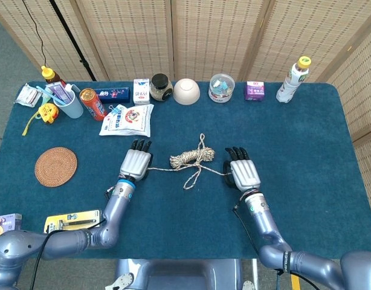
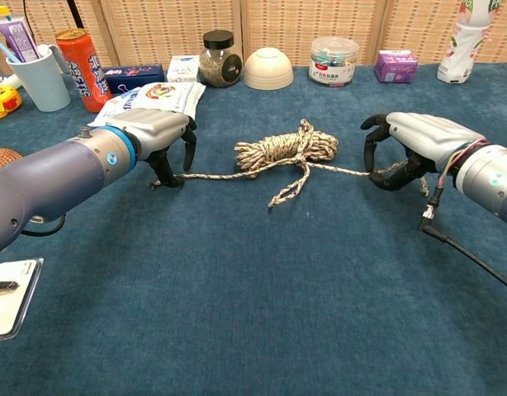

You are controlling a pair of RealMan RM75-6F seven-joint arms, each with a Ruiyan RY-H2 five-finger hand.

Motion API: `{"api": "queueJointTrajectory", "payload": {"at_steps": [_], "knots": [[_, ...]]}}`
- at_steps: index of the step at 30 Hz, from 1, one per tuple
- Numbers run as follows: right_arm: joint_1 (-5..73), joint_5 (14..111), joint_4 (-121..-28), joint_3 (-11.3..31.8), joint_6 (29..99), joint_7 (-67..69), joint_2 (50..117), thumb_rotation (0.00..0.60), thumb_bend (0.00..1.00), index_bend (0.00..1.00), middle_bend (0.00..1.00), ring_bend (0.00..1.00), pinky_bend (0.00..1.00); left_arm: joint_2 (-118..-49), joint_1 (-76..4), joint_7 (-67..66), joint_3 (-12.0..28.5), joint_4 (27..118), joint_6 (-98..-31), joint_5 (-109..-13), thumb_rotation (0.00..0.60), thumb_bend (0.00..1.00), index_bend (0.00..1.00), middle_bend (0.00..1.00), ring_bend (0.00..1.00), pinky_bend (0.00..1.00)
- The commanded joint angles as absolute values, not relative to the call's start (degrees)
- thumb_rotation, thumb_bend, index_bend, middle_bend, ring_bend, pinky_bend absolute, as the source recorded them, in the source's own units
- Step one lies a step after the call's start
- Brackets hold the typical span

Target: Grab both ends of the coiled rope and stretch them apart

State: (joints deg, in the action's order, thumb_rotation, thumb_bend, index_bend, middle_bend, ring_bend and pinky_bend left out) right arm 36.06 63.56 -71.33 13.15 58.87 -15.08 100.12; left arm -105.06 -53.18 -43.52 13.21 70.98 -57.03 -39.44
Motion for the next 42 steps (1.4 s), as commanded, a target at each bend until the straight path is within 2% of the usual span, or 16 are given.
{"api": "queueJointTrajectory", "payload": {"at_steps": [1, 17, 42], "knots": [[36.1, 63.5, -71.2, 13.2, 58.8, -15.1, 100.2, 0.6, 0.52, 0.63, 0.11, 0.0, 0.0, -105.4, -53.3, -43.7, 13.3, 70.6, -56.8, -39.1, 0.6, 0.31, 0.53, 0.1, 0.01, 0.0], [36.1, 63.2, -70.5, 13.2, 58.4, -15.0, 100.5, 0.6, 0.52, 0.63, 0.11, 0.0, 0.0, -106.3, -53.6, -43.8, 13.5, 69.4, -56.3, -38.4, 0.6, 0.31, 0.55, 0.11, 0.01, 0.0], [36.0, 63.0, -69.5, 13.3, 58.1, -14.5, 100.8, 0.6, 0.52, 0.64, 0.12, 0.0, 0.0, -107.0, -53.8, -44.3, 13.6, 68.5, -56.1, -37.8, 0.6, 0.4, 0.58, 0.13, 0.01, 0.0]]}}
